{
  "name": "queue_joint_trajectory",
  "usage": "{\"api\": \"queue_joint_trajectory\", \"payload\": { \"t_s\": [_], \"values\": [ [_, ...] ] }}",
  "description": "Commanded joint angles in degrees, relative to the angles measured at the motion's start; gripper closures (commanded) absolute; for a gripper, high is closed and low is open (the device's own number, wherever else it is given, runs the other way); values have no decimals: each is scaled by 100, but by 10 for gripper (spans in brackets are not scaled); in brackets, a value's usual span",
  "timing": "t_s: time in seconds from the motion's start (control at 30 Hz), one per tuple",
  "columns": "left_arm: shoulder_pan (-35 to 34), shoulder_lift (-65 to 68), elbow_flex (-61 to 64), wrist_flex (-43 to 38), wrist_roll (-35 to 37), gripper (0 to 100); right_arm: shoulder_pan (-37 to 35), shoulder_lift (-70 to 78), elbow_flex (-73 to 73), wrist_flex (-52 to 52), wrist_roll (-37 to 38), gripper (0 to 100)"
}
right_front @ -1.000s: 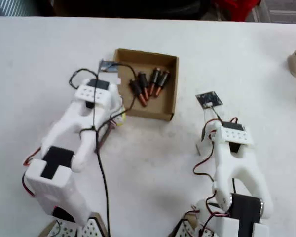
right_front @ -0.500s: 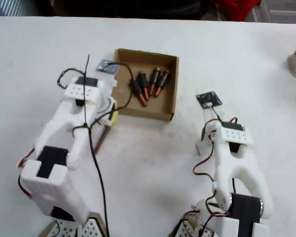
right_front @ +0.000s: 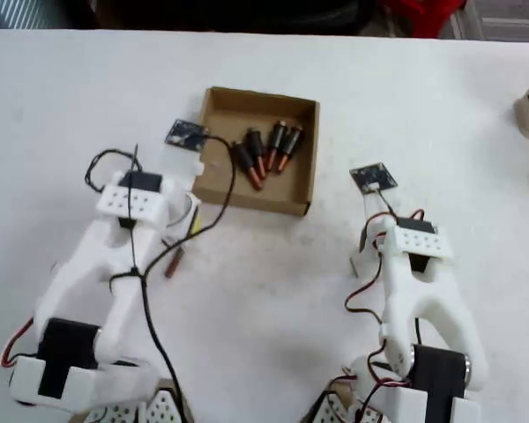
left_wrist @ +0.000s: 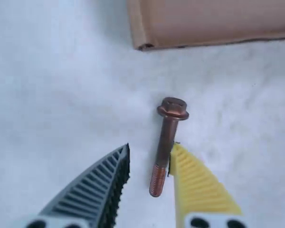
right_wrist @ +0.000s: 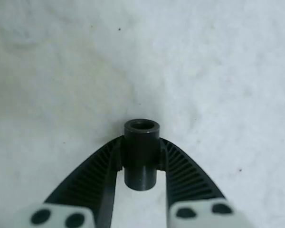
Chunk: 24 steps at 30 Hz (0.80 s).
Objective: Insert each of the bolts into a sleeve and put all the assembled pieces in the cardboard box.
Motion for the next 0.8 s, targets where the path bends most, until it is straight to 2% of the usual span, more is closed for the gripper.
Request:
{"api": "queue_joint_trajectory", "payload": {
  "t_s": [0.0,0.17,0.33,0.4,0.77],
  "values": [
    [40,268,-105,-123,-53,827,-66,-233,-26,-40,62,981],
    [75,505,-176,-202,0,828,-66,-233,-26,-40,62,981],
    [84,752,-141,-791,677,828,-66,-233,-26,-40,62,981],
    [92,954,-193,-844,571,828,-66,-233,-26,-40,62,981],
    [215,1727,-1002,-448,510,828,-57,-233,-18,-40,62,981]
  ]
}}
